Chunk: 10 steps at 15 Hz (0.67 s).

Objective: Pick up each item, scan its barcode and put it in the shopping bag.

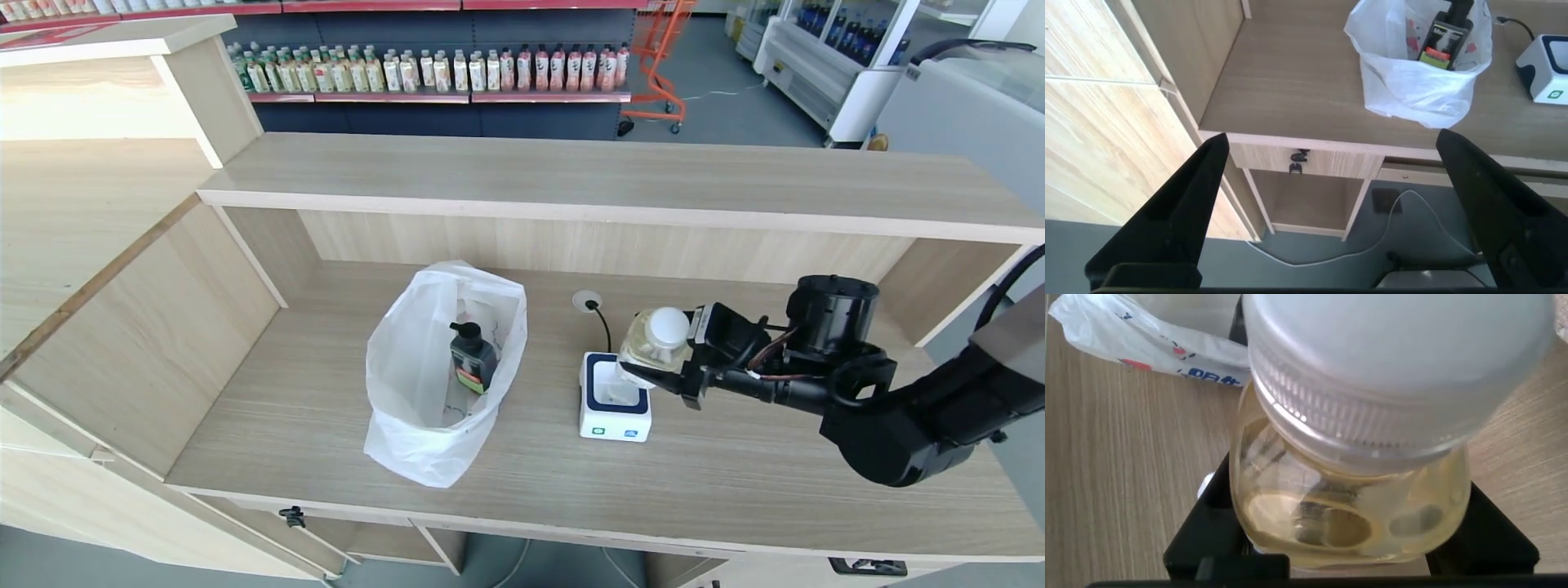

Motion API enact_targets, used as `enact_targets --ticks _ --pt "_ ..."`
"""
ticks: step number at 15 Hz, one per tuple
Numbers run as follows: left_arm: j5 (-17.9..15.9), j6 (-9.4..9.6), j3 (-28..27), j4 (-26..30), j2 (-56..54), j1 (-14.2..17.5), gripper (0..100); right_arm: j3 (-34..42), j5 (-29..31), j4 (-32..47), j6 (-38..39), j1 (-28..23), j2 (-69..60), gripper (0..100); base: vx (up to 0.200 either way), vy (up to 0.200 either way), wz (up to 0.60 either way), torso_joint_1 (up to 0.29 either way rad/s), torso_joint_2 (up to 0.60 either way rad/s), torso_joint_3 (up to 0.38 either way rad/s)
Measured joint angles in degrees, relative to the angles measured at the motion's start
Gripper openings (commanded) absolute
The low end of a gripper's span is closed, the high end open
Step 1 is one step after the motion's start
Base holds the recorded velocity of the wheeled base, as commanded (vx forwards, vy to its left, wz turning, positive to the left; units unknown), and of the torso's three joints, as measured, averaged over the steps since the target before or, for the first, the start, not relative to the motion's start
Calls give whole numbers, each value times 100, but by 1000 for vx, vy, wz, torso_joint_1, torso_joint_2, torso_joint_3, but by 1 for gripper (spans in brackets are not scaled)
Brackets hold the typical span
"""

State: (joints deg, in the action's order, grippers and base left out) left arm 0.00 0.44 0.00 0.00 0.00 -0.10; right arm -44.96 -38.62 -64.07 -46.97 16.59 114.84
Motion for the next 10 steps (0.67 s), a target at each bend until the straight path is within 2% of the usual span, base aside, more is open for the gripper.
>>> enact_targets --ticks 3,10 --pt "0 0 0 0 0 0 100 -84 -150 0 -508 7 256 0 0 0 0 0 0 0" --pt "0 0 0 0 0 0 100 -369 -200 -106 -667 -15 506 0 0 0 0 0 0 0"
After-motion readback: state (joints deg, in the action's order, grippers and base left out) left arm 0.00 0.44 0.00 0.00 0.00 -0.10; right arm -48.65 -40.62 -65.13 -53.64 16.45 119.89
